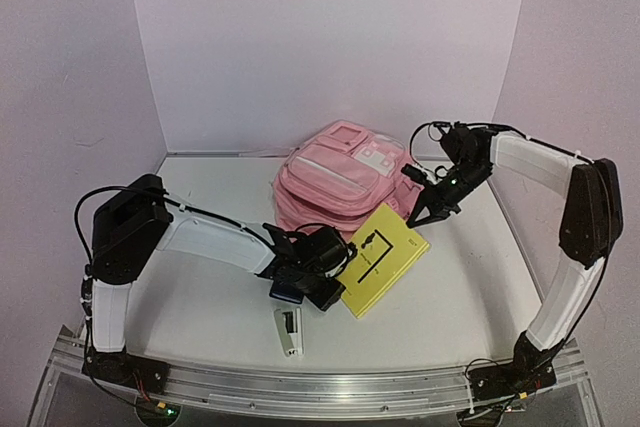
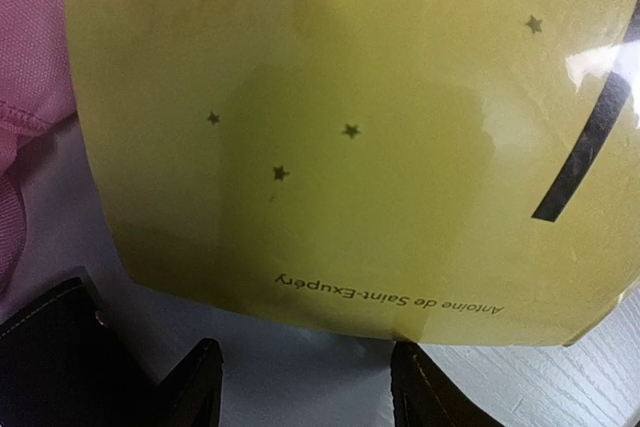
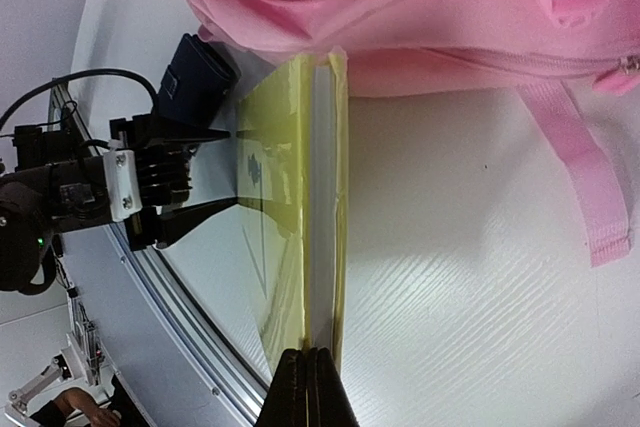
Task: Pack the student bag
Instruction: Pick up the book from the center of the board.
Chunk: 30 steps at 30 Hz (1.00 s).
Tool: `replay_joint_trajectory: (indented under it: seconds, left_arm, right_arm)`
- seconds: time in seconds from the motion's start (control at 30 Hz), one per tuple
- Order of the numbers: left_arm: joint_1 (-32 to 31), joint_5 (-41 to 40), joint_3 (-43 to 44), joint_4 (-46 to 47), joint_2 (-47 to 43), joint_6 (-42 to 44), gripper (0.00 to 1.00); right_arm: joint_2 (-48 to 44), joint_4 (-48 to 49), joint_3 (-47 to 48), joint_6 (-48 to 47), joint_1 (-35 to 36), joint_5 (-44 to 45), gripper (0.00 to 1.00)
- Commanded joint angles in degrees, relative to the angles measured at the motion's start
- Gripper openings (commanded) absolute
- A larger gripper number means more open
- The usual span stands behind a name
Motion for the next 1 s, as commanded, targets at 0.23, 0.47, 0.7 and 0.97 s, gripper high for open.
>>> replay_joint_trajectory:
  seconds: [0.23, 0.47, 0.7, 0.97]
  left_arm:
    - [-0.01, -11.12, -6.10, 17.57, -6.06, -4.09, 0.56]
    - [1.24, -13.95, -2.23, 16.78, -3.07, -8.33, 0.58]
    - [2.57, -14.78, -0.93, 15.73, -1.14, -12.98, 0.62]
    - [2.74, -13.03, -1.40, 16.59, 0.23, -14.10, 0.62]
  right_arm:
    - [5.56, -3.34, 16.50, -1.80, 10.18, 2.39, 0.00]
    - [18.45, -2.32, 34.52, -1.42, 10.34, 11.17, 0.00]
    - [25.69, -0.96, 46.63, 1.78, 10.08, 17.04, 0.30]
    - [10.51, 2.96, 30.14, 6.03, 5.97, 11.70, 0.86]
